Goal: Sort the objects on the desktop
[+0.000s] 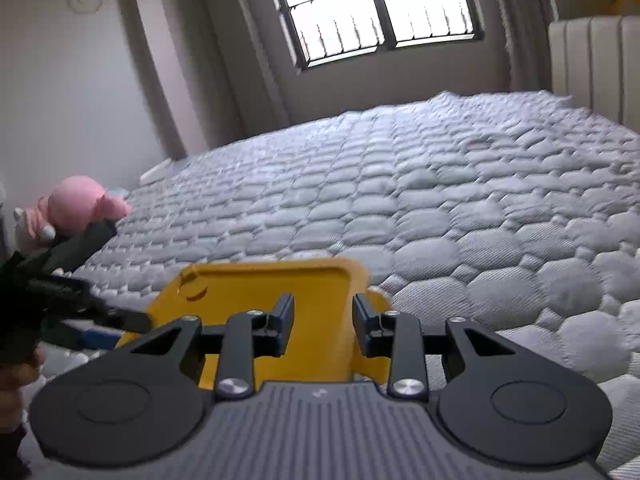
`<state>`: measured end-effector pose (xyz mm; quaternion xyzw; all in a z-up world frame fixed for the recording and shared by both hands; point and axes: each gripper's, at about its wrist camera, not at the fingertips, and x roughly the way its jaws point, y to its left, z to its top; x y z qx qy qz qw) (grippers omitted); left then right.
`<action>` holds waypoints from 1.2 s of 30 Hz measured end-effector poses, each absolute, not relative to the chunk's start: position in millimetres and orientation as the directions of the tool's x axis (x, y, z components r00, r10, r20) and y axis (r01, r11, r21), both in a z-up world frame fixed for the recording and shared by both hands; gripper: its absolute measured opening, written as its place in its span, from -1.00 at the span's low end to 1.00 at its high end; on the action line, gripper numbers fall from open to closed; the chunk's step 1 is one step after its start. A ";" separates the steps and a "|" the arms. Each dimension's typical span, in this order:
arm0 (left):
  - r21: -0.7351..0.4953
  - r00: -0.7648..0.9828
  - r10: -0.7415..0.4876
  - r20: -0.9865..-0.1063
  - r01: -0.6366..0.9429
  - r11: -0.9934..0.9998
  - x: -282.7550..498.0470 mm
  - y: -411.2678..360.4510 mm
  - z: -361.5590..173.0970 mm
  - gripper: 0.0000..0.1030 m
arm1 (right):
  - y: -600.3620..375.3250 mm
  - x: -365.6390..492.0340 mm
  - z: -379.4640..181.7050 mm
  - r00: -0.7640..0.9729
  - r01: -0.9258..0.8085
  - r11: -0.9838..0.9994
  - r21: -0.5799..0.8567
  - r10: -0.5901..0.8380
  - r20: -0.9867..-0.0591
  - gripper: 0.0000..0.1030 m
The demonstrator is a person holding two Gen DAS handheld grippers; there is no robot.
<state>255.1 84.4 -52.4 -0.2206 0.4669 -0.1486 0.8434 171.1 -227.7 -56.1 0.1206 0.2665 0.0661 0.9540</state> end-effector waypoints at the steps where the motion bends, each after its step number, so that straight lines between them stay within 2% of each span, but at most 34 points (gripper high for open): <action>1: -0.523 0.536 -0.460 -0.708 0.038 0.851 250.1 90.2 -49.7 0.60 | -230.0 169.4 -54.9 0.857 -0.045 0.965 0.259 0.170 -0.486 -0.24; 3: -0.559 0.544 -0.493 -0.679 0.052 0.828 244.5 96.4 -41.3 0.64 | -236.2 175.7 -57.4 0.850 -0.005 0.963 0.268 0.146 -0.506 0.02; 4: -0.569 0.545 -0.507 -0.668 0.065 0.820 242.9 96.7 -37.1 0.65 | -238.8 182.8 -61.5 0.828 0.003 0.955 0.296 0.164 -0.537 0.02; 6: -0.565 0.548 -0.516 -0.658 0.093 0.820 240.6 92.8 -30.2 0.67 | -241.4 195.7 -71.4 0.783 0.010 0.933 0.361 0.217 -0.583 0.00; 12: -0.558 0.521 -0.531 -0.669 0.119 0.821 235.1 79.0 -31.2 0.69 | -216.6 197.3 -77.3 0.835 -0.035 0.980 0.194 0.136 -0.533 -0.04; 18: -0.599 0.568 -0.575 -0.588 0.172 0.782 220.4 76.8 -6.0 0.72 | -220.5 186.5 -72.0 0.817 -0.103 0.979 0.174 0.183 -0.546 -0.06; 21: -0.606 0.544 -0.620 -0.566 0.236 0.760 223.2 60.6 6.7 0.77 | -219.7 179.2 -64.8 0.844 -0.073 0.982 0.175 0.155 -0.514 -0.14; 25: -0.598 0.499 -0.617 -0.608 0.223 0.770 233.7 39.3 -5.1 0.76 | -216.9 162.8 -49.5 0.873 -0.084 0.973 0.214 0.176 -0.454 -0.14; 30: -0.606 0.444 -0.624 -0.643 0.203 0.769 236.2 32.0 -33.2 0.75 | -217.3 159.2 -51.4 0.812 -0.140 0.939 0.315 0.291 -0.506 -0.14; 33: -0.623 0.434 -0.646 -0.628 0.219 0.751 229.3 33.4 -36.8 0.75 | -217.4 160.1 -62.8 0.777 -0.163 0.929 0.332 0.329 -0.538 -0.28; 36: -0.658 0.424 -0.673 -0.606 0.207 0.724 225.5 39.4 -41.0 0.75 | -216.0 157.6 -65.5 0.789 -0.177 0.942 0.287 0.309 -0.530 -0.35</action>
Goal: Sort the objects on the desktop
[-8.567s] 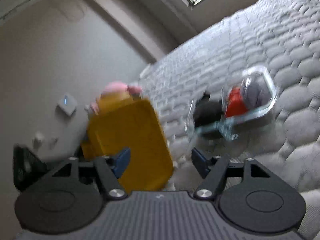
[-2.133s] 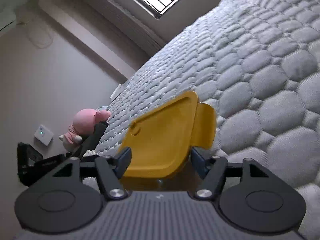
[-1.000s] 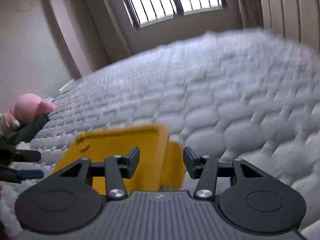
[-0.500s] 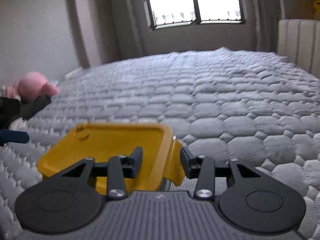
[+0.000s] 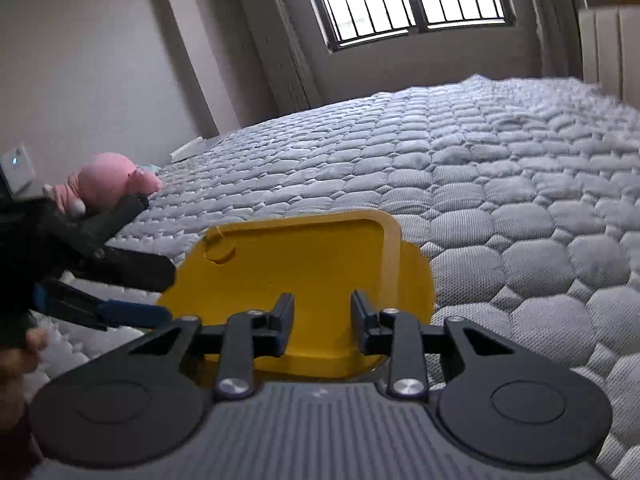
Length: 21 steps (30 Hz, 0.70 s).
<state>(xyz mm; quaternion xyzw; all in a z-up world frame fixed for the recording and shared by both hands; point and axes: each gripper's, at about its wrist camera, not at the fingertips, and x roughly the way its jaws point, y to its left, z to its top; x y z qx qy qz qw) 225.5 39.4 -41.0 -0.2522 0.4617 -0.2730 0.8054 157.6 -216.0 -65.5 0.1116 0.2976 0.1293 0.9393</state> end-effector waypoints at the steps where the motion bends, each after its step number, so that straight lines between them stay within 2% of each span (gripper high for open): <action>1: -0.672 0.425 -0.681 -0.597 0.198 0.713 225.3 41.9 -42.7 0.75 | -215.6 157.2 -65.3 0.788 -0.179 0.943 0.282 0.309 -0.533 -0.37; 4: -0.700 0.423 -0.695 -0.582 0.175 0.693 227.4 45.9 -45.3 0.75 | -213.5 155.1 -66.5 0.791 -0.184 0.952 0.245 0.291 -0.538 -0.52; 8: -0.692 0.429 -0.682 -0.592 0.163 0.703 227.9 43.9 -42.1 0.71 | -221.6 154.7 -68.7 0.791 -0.189 0.940 0.284 0.317 -0.523 -0.52; 11: -0.710 0.445 -0.696 -0.563 0.170 0.683 224.9 53.5 -27.5 0.72 | -244.5 153.2 -65.2 0.799 -0.151 0.888 0.435 0.368 -0.476 -0.28; 12: -0.709 0.465 -0.692 -0.553 0.175 0.683 223.7 58.2 -20.7 0.80 | -252.6 149.5 -61.9 0.819 -0.131 0.877 0.462 0.358 -0.447 -0.21; 14: -0.689 0.525 -0.649 -0.551 0.154 0.709 223.7 67.4 -9.1 0.81 | -266.8 146.5 -55.1 0.857 -0.088 0.869 0.487 0.315 -0.407 -0.10; 21: -0.625 0.571 -0.530 -0.627 0.039 0.780 249.8 68.9 -21.6 0.81 | -254.1 164.8 -56.4 0.859 -0.111 0.886 0.449 0.313 -0.405 -0.10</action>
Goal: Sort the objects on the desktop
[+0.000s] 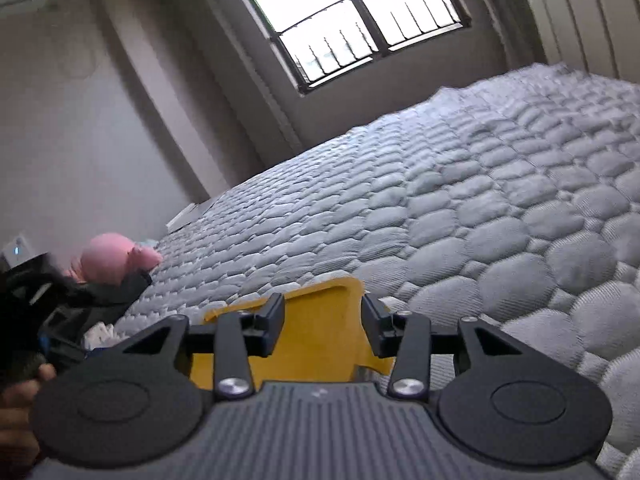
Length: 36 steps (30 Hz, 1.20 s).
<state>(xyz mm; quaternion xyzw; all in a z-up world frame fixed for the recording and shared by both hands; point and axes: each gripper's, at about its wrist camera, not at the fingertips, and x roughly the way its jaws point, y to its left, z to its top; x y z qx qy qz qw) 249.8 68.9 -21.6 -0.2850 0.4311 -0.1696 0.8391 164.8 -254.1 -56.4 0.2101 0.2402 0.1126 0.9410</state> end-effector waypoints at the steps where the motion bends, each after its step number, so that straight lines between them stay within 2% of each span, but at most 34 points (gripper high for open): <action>1: -0.622 0.562 -0.531 -0.634 0.035 0.782 251.9 66.7 -25.7 0.81 | -249.8 166.0 -57.2 0.856 -0.129 0.886 0.445 0.326 -0.402 -0.10; 5: -0.612 0.529 -0.542 -0.653 0.053 0.789 253.0 55.3 -36.0 0.81 | -241.4 172.4 -67.4 0.804 -0.167 0.857 0.488 0.405 -0.436 -0.10; 6: -0.595 0.531 -0.531 -0.660 0.061 0.801 251.2 52.7 -35.8 0.82 | -239.7 173.3 -70.9 0.789 -0.172 0.854 0.491 0.418 -0.451 -0.16; 11: -0.551 0.518 -0.495 -0.697 0.054 0.833 239.2 45.1 -44.9 0.84 | -226.4 153.0 -73.6 0.796 -0.202 0.897 0.393 0.384 -0.468 -0.18; 14: -0.644 0.404 -0.598 -0.692 0.027 0.764 241.5 43.6 -70.0 0.89 | -215.0 139.5 -75.6 0.815 -0.217 0.925 0.313 0.348 -0.463 -0.17; 20: -0.676 0.399 -0.607 -0.687 -0.045 0.735 236.5 50.5 -95.3 0.88 | -205.0 133.8 -77.3 0.842 -0.207 0.945 0.255 0.304 -0.445 -0.16; 23: -0.646 0.498 -0.535 -0.682 -0.067 0.760 218.0 67.4 -77.8 0.88 | -203.7 132.4 -77.3 0.840 -0.217 0.945 0.247 0.309 -0.445 -0.07; 26: -0.656 0.604 -0.499 -0.621 -0.052 0.753 199.7 85.9 -46.6 0.88 | -204.3 133.7 -77.9 0.836 -0.226 0.943 0.245 0.316 -0.447 -0.03; 30: -0.716 0.631 -0.582 -0.513 0.060 0.695 196.5 90.5 -12.7 0.88 | -204.7 134.1 -78.1 0.838 -0.218 0.941 0.257 0.316 -0.445 -0.02; 36: -0.709 0.547 -0.647 -0.532 0.130 0.693 222.2 43.0 -22.5 0.88 | -205.8 133.3 -79.9 0.845 -0.201 0.939 0.279 0.310 -0.436 -0.02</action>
